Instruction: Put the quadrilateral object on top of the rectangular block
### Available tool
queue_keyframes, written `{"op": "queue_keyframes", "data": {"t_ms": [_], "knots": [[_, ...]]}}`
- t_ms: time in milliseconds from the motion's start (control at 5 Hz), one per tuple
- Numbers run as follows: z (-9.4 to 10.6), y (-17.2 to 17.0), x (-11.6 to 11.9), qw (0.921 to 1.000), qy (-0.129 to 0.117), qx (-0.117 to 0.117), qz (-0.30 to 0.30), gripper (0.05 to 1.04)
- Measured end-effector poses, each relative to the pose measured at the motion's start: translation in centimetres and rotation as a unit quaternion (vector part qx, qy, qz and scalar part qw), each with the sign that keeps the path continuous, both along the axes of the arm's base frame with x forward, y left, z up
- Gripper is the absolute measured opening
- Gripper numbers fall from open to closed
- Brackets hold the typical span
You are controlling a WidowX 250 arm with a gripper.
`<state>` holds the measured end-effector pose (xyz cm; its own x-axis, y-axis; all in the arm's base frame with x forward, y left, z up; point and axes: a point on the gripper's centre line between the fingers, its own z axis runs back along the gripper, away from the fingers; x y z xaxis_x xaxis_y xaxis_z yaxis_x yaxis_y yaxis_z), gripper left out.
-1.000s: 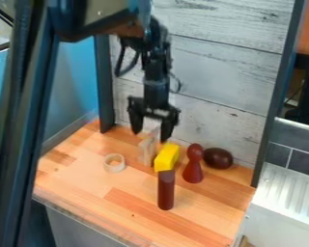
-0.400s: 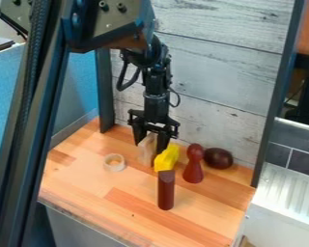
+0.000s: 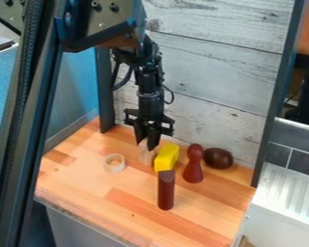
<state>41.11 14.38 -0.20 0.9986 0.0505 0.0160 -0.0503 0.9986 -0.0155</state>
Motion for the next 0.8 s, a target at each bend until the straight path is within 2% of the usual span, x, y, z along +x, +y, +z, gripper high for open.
{"op": "queue_keyframes", "data": {"t_ms": [200,400,600,800], "knots": [[0.0,-0.1,0.0,1.0000,0.001,-0.002,0.000,0.246],[1.4,-0.5,-0.6,0.9999,-0.002,-0.011,0.001,0.245],[5.1,-0.9,-1.0,0.9994,-0.018,-0.028,0.004,0.245],[5.8,-0.9,-1.4,0.9991,-0.018,-0.038,0.008,0.246]]}}
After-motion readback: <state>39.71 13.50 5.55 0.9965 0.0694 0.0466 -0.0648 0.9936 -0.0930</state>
